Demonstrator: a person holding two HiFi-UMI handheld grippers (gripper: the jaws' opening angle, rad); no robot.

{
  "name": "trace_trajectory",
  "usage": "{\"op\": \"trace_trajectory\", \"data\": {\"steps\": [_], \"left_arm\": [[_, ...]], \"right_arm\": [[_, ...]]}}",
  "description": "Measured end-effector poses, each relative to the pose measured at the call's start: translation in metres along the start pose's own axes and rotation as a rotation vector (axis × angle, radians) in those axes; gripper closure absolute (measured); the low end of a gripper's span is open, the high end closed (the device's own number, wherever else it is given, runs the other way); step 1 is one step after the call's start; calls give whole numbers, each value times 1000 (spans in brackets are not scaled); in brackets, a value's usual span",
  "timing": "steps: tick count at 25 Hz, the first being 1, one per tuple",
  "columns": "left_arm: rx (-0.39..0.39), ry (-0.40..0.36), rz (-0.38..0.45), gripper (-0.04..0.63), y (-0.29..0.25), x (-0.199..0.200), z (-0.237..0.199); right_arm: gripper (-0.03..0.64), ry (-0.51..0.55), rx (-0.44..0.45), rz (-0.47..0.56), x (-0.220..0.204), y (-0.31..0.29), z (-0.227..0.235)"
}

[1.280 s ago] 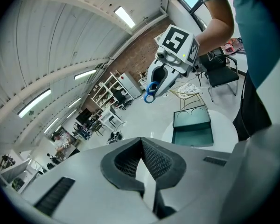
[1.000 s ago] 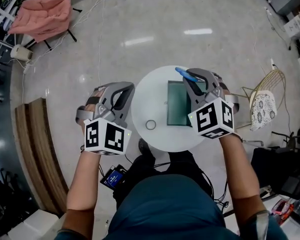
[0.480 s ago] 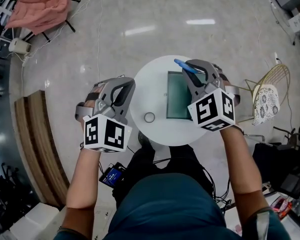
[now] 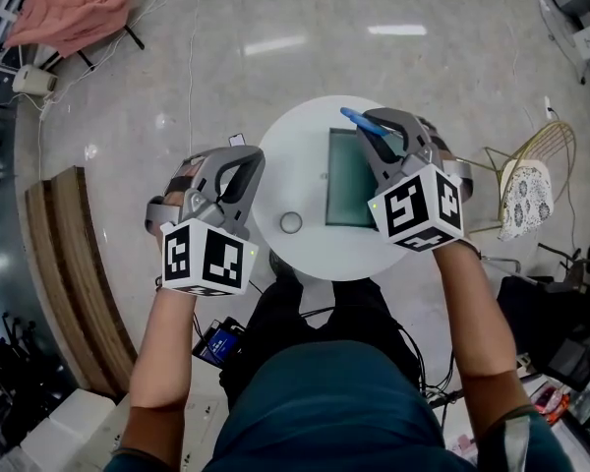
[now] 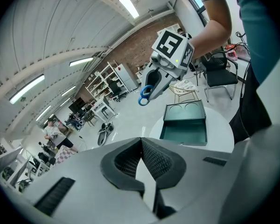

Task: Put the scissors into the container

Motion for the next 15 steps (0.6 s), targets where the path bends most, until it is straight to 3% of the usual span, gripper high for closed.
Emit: {"op": "trace_trajectory", "data": {"steps": [15], "left_arm": [[-45, 24, -27, 577, -55, -15, 22]], "right_arm": [[548, 2, 58, -14, -29, -58, -17]]}}
Point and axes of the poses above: the fingertips, and each gripper's own axes: y backward along the fingers, z to its right, x out of its top, the point moved 1 cm from there along y, backward along the fingers, and after that the axes turned 13 degrees about -z, right-handed, at the moved point
